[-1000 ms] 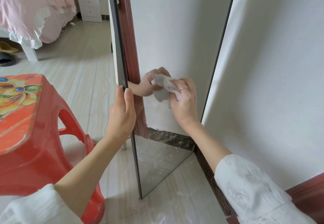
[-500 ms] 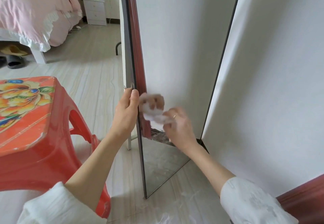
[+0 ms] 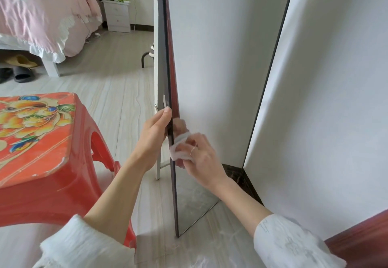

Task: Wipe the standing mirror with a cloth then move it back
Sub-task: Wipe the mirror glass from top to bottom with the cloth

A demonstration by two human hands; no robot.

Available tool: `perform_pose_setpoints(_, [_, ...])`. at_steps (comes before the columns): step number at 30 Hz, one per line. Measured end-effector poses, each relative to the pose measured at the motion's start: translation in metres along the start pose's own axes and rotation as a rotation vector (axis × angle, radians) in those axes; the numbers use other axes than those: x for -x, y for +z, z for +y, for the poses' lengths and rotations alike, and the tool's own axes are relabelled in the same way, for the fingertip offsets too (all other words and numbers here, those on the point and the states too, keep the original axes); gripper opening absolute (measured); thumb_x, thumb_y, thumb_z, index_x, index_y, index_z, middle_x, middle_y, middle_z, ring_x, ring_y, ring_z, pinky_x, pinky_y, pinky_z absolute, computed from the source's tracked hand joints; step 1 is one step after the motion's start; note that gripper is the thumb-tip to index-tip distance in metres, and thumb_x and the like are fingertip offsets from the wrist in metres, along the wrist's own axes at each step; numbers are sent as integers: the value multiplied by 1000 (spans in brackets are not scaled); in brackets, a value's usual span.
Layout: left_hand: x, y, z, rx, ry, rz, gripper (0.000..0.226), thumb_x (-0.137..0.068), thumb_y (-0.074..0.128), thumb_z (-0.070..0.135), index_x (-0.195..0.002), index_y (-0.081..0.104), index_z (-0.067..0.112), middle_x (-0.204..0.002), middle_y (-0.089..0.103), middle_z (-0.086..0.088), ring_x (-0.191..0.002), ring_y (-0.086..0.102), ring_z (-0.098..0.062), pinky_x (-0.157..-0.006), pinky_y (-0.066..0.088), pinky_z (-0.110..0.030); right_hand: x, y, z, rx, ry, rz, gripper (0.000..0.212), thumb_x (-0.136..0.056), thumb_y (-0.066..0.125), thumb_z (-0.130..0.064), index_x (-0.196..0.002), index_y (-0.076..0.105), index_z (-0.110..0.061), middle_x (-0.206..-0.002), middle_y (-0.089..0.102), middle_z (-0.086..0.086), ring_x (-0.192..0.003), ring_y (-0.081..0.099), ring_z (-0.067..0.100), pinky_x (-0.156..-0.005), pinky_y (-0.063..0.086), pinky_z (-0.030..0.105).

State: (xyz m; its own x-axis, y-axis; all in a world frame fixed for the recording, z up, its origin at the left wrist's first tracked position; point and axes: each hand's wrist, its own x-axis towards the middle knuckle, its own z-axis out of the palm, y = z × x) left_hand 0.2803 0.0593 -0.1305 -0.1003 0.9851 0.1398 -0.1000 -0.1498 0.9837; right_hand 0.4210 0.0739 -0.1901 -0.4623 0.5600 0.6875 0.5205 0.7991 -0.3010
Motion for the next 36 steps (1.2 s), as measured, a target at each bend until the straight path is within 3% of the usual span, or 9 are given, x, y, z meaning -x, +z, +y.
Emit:
perform_pose_setpoints(4, [2, 0, 2, -28, 17, -14, 46, -98, 36, 32, -56, 49, 21, -56, 62, -1, -57, 56, -12, -71, 39, -31, 20, -13, 5, 32, 35, -172, 27, -76, 46, -5, -84, 71, -15, -88, 57, 3, -76, 57, 25, -56, 50, 26])
perform_pose_setpoints(9, [0, -4, 4, 28, -16, -35, 38, -97, 41, 34, -78, 72, 23, -83, 65, -2, -86, 53, -19, -85, 37, -33, -25, -40, -5, 92, 109, 84, 26, -72, 53, 2, -91, 69, -5, -85, 55, 15, -75, 56, 28, -57, 49, 29])
perform_pose_setpoints(16, [0, -4, 9, 7, -33, 67, 41, -97, 39, 34, -76, 72, 20, -84, 72, -8, -81, 65, -16, -77, 51, -22, -44, -22, -23, 112, 107, 175, 23, -79, 55, -3, -98, 69, -7, -95, 55, 14, -89, 54, 31, -61, 53, 34])
perform_pose_setpoints(19, [4, -4, 5, -12, -14, 83, 34, -94, 41, 25, -74, 66, 15, -81, 66, -11, -80, 60, -20, -79, 47, -31, -24, -4, -18, 77, 153, 185, 26, -77, 61, 1, -101, 69, -6, -97, 57, 14, -91, 50, 24, -65, 52, 33])
perform_pose_setpoints(23, [8, -1, 0, -75, 26, 120, 46, -93, 42, 24, -47, 47, 27, -53, 48, 13, -56, 43, -7, -63, 38, -27, 4, 17, -9, 83, 122, 146, 24, -80, 51, -6, -94, 71, -10, -96, 59, 10, -91, 47, 19, -67, 49, 25])
perform_pose_setpoints(27, [11, 6, -4, -237, 114, 179, 42, -95, 42, 27, -57, 27, 19, -48, 24, 13, -47, 23, -4, -48, 24, -16, 27, 33, -1, 93, 72, 155, 28, -77, 52, -1, -80, 62, -26, -93, 48, -8, -84, 45, 13, -69, 38, 10])
perform_pose_setpoints(31, [12, 6, -7, -333, 190, 199, 37, -95, 43, 25, -66, 29, 5, -60, 21, 0, -54, 19, -9, -48, 19, -21, 54, 44, 9, 117, 97, 19, 30, -71, 44, 0, -77, 70, -15, -92, 44, -6, -81, 45, 15, -67, 34, 10])
perform_pose_setpoints(34, [12, 1, -8, -362, 216, 154, 38, -96, 42, 24, -68, 31, 1, -62, 22, -3, -56, 21, -11, -50, 19, -23, 68, 41, 22, 119, 161, -338, 26, -74, 56, 6, -85, 72, -11, -90, 53, 6, -85, 53, 24, -59, 51, 29])
perform_pose_setpoints(36, [13, -3, -12, -389, 233, 166, 36, -96, 43, 21, -66, 36, 1, -57, 26, 2, -54, 24, -10, -50, 21, -21, 72, 30, 31, 128, 243, -585, 28, -81, 53, 0, -99, 70, -13, -98, 52, 8, -96, 51, 23, -67, 50, 35])
